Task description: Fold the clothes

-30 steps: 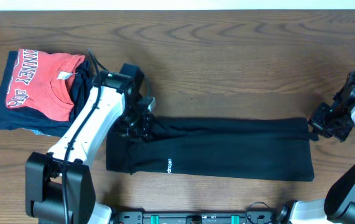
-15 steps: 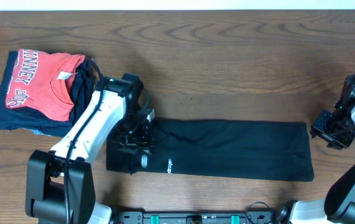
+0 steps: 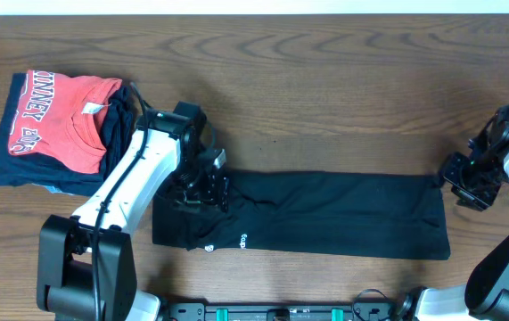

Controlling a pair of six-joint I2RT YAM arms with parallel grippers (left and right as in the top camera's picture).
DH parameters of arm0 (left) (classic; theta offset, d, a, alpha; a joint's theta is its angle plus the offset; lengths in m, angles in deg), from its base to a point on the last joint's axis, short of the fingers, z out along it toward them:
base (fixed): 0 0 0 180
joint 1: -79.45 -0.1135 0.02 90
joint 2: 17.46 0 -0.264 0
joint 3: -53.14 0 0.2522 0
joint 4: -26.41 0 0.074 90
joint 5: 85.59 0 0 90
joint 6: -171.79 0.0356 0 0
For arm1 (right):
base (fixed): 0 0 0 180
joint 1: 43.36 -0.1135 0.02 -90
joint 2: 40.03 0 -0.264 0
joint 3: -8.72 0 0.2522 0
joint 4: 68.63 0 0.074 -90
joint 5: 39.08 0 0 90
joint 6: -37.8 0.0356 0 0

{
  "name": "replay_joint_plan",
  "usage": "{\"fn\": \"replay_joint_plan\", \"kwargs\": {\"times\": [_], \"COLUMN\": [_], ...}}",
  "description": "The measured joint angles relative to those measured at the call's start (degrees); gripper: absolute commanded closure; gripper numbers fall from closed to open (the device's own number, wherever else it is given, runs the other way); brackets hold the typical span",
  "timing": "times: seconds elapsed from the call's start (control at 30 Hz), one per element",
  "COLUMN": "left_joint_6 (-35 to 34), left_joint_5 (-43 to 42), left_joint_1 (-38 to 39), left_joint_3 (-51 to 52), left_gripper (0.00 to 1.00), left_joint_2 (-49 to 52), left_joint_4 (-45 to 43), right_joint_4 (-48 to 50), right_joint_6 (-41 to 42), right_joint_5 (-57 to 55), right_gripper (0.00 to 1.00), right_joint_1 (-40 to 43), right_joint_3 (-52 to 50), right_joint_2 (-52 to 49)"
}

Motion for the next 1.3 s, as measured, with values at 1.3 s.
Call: {"fn": "replay_joint_plan", "kwargs": {"times": [1.3], "left_joint_6": [-16.68], "left_joint_5": [20.59], "left_joint_1": [-11.63], "left_joint_3": [20.57], "left_gripper": [0.87], "left_joint_2": [-2.56], "left_joint_4": [-35.98], "right_joint_4": [27.41], "right_joint_6": [-9.35], "right_joint_5": [16.2], "right_gripper": [0.33], "right_joint_1": [0.63], "right_joint_3": [-23.54], "right_joint_2": [1.92]}}
